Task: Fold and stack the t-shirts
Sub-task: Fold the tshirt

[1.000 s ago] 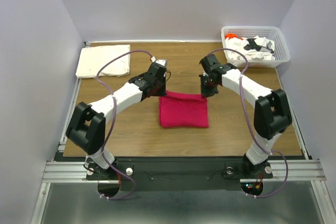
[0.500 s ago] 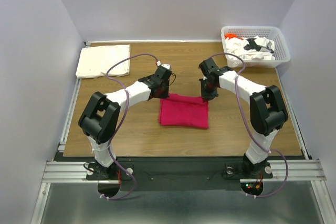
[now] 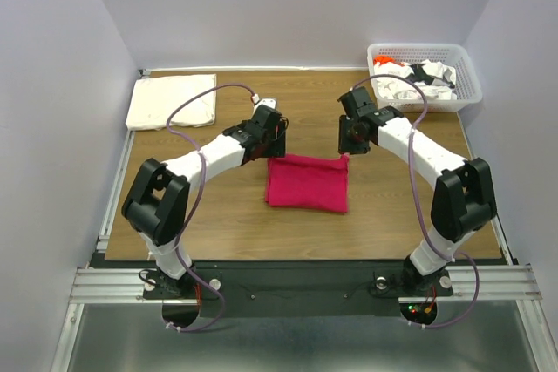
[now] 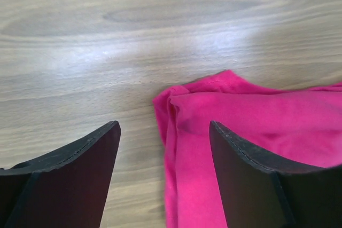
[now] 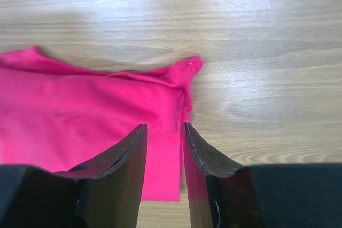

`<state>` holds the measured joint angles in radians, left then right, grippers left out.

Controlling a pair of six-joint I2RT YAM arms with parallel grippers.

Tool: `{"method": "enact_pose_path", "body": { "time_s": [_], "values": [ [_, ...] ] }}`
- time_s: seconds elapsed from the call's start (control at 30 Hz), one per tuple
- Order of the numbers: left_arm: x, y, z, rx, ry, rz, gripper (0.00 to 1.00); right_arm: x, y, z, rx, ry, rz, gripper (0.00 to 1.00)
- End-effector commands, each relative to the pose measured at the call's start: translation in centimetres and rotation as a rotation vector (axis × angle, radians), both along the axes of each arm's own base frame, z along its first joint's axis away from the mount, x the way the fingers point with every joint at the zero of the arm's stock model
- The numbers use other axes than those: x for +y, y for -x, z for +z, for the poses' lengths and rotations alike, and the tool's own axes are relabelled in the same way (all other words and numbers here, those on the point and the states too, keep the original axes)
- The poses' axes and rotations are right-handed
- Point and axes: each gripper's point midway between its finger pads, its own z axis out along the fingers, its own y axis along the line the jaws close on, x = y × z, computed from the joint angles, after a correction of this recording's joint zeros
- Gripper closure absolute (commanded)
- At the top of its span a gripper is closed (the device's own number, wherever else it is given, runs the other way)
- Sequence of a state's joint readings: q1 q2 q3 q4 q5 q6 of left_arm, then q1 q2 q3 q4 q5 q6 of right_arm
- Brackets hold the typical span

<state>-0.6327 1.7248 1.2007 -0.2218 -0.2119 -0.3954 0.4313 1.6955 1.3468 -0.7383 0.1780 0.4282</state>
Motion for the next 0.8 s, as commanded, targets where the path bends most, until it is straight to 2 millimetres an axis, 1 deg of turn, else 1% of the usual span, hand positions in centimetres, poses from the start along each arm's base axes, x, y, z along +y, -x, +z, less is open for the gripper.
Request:
{"method": "enact_pose_path", "body": {
  "time_s": [0.0, 0.03, 0.07, 0.1, 0.13, 0.17, 0.2, 0.23, 0.27, 0.3, 0.33, 0.37, 0.4, 0.43, 0.5, 0.53, 0.57, 0.63, 0.67, 0.7, 0.73, 0.77],
  "values": [
    [-0.5, -0.5, 8.0, -0.171, 0.111, 0.018, 0.22, 1.8, -1.8, 6.1, -0.189, -0.139, 0.043, 0.61],
    [-0.8, 0.1, 8.2, -0.166, 0.127, -0.002, 0.26, 3.1, -1.0, 5.7, -0.164, -0.202, 0.101, 0.61],
    [-1.2, 0.9, 7.5, -0.146, 0.126, -0.024, 0.33, 4.0, -0.8, 5.9, -0.169, -0.249, 0.134, 0.61],
    [-1.7, 1.5, 7.1, -0.127, 0.138, -0.051, 0.37, 5.3, 0.0, 5.8, -0.14, -0.31, 0.187, 0.61],
    [-1.9, 2.0, 6.6, -0.113, 0.14, -0.064, 0.4, 5.7, 0.3, 5.4, -0.122, -0.33, 0.206, 0.62],
    [-2.2, 2.5, 5.8, -0.091, 0.138, -0.08, 0.42, 6.0, 0.9, 4.5, -0.089, -0.346, 0.222, 0.62],
    [-2.2, 3.2, 4.4, -0.06, 0.125, -0.091, 0.46, 6.5, 1.1, 4.0, -0.072, -0.364, 0.242, 0.62],
    [-2.8, 4.0, 3.7, -0.039, 0.131, -0.12, 0.47, 7.1, 1.6, 3.1, -0.037, -0.391, 0.27, 0.65],
    [-2.8, 4.7, 2.5, -0.012, 0.12, -0.133, 0.48, 7.3, 1.9, 2.4, -0.022, -0.4, 0.284, 0.65],
    [-3.5, 5.3, 2.0, 0.0, 0.128, -0.159, 0.48, 7.7, 2.2, 1.7, 0.003, -0.414, 0.301, 0.66],
    [-3.6, 5.5, 1.4, 0.012, 0.123, -0.168, 0.48, 7.7, 2.3, 1.2, 0.014, -0.411, 0.303, 0.66],
    [-3.5, 5.7, 0.4, 0.03, 0.107, -0.173, 0.49, 7.7, 2.3, 0.6, 0.023, -0.406, 0.302, 0.67],
    [-3.5, 5.6, -0.1, 0.035, 0.1, -0.176, 0.49, 7.6, 2.2, 0.2, 0.032, -0.402, 0.303, 0.67],
    [-3.6, 5.5, -1.0, 0.048, 0.082, -0.178, 0.5, 7.7, 2.2, -0.6, 0.053, -0.394, 0.31, 0.68],
    [-3.9, 4.7, -1.1, 0.037, 0.064, -0.186, 0.52, 7.6, 1.9, -1.3, 0.06, -0.377, 0.304, 0.68],
    [-4.1, 4.4, -1.6, 0.044, 0.054, -0.188, 0.52, 7.5, 1.3, -1.7, 0.056, -0.355, 0.299, 0.69],
    [-4.7, 3.8, -1.0, 0.029, 0.061, -0.189, 0.52, 7.3, 1.0, -1.9, 0.055, -0.342, 0.291, 0.69],
    [-4.9, 2.9, -0.9, 0.012, 0.048, -0.191, 0.52, 6.8, -0.1, -1.9, 0.028, -0.302, 0.282, 0.7],
    [-5.1, 2.5, -1.3, 0.015, 0.035, -0.191, 0.52, 6.5, -0.4, -2.1, 0.024, -0.285, 0.275, 0.71],
    [-5.3, 1.7, -0.9, 0.001, 0.035, -0.185, 0.52, 6.2, -0.9, -2.6, 0.027, -0.269, 0.263, 0.71],
    [-5.2, 1.2, -1.0, -0.001, 0.028, -0.18, 0.52, 5.7, -1.3, -3.0, 0.024, -0.248, 0.252, 0.71],
    [-5.3, 0.3, -1.1, -0.001, 0.028, -0.17, 0.52, 5.2, -2.0, -3.2, 0.021, -0.235, 0.234, 0.71]
  ]
}}
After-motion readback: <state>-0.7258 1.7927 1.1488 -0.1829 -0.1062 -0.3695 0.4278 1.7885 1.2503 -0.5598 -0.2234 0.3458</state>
